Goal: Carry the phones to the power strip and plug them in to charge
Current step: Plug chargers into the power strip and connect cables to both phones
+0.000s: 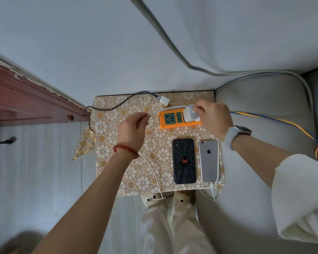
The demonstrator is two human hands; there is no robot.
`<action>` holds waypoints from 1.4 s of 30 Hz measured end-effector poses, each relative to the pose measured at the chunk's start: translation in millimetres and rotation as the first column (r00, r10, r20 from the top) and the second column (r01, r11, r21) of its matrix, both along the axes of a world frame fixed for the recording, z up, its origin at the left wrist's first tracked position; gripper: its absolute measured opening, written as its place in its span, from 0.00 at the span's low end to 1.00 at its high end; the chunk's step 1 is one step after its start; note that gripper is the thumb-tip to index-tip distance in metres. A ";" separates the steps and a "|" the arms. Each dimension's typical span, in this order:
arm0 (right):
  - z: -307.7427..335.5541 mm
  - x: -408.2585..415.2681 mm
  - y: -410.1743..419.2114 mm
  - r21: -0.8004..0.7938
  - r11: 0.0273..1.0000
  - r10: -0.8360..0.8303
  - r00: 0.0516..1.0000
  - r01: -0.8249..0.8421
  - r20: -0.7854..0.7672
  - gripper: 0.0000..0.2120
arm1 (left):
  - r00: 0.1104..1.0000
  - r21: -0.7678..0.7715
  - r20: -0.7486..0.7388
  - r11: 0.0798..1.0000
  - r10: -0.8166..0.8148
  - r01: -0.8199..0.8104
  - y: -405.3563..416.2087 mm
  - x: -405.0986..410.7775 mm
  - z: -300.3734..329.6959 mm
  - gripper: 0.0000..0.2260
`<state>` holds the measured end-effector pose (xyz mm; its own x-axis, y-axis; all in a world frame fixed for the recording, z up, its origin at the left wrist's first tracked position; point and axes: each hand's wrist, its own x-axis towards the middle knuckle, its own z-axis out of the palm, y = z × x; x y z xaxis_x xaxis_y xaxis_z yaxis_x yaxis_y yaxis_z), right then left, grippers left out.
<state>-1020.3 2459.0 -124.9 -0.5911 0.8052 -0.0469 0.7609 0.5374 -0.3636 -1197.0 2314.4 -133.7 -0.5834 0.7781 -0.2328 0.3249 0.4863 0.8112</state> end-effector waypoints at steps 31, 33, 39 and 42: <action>-19.6 -4.3 16.2 -0.254 0.965 0.174 0.890 -0.068 0.422 0.19 | 0.990 -0.075 0.027 0.988 0.135 -0.133 5.9 11.9 -7.6 0.10; -19.5 -3.9 17.0 -0.260 0.964 0.170 0.885 -0.058 0.433 0.19 | 0.993 -0.100 0.010 0.988 0.117 -0.115 6.8 14.6 -9.9 0.10; -19.1 -7.0 15.1 -0.259 0.965 0.165 0.870 -0.044 0.465 0.17 | 0.997 -0.324 0.073 0.946 0.038 -0.013 -1.2 23.0 -23.2 0.13; -19.1 -8.3 12.1 -0.243 0.969 0.154 0.858 -0.036 0.489 0.19 | 0.997 -0.450 0.076 0.892 -0.018 0.050 -14.5 28.0 -25.3 0.10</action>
<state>-1028.6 2471.1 -144.0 -0.5121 0.6802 -0.5245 0.8200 0.5688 -0.0629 -1169.0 2299.9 -158.9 -0.5285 0.5990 -0.6016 0.3002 0.7947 0.5275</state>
